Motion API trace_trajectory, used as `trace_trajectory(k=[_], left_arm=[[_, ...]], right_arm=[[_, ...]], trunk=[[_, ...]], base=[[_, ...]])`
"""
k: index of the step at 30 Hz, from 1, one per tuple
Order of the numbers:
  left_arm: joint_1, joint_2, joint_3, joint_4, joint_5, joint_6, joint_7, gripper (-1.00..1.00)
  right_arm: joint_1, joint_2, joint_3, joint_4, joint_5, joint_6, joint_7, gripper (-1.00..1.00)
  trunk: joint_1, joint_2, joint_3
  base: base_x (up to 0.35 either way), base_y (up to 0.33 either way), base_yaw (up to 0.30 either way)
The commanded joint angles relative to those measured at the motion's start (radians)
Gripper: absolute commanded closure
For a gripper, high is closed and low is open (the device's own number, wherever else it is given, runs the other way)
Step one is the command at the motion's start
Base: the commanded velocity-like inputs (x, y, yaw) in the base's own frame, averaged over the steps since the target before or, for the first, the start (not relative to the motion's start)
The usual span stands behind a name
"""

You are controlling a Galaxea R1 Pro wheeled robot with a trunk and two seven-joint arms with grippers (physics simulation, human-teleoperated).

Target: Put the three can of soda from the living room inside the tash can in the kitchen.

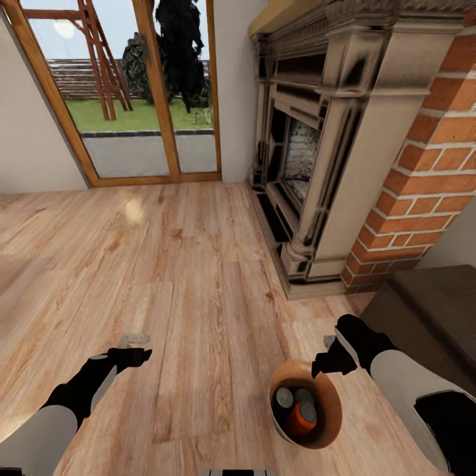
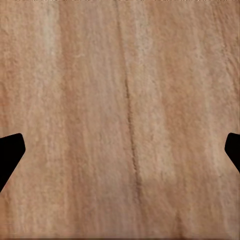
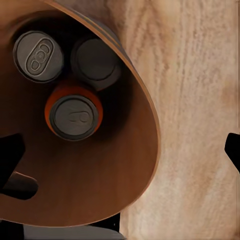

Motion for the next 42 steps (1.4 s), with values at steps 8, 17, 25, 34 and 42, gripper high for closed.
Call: trace_trajectory(k=[8,17,25,34,42], left_arm=[[0.000,0.000,0.000,0.005,-0.001,0.001,0.001,-1.00],[0.000,0.000,-0.001,0.004,0.000,0.003,0.001,-1.00],[0.000,0.000,-0.001,0.005,-0.001,0.003,0.022,-1.00],[0.000,0.001,-0.003,0.006,-0.001,-0.002,0.055,-1.00],[0.001,0.001,-0.004,0.059,-0.001,-0.054,0.059,-1.00]], right_arm=[[0.001,0.000,0.000,-0.002,0.002,0.000,0.000,-1.00],[0.003,-0.001,0.000,-0.003,0.002,0.000,0.000,-1.00],[0.024,-0.004,0.000,-0.003,0.002,0.000,0.000,-1.00],[0.056,-0.017,0.001,-0.004,0.003,0.000,0.000,-1.00],[0.127,-0.052,0.000,-0.012,0.002,-0.067,0.002,-1.00]], trunk=[[-0.031,0.056,0.025],[-0.065,0.119,0.053],[-0.096,0.175,0.078],[-0.130,0.238,0.107],[-0.161,0.294,0.132]], base=[[0.000,0.000,0.000],[0.000,0.000,0.000],[0.000,0.000,0.000],[0.000,0.000,0.000],[0.000,0.000,0.000]])
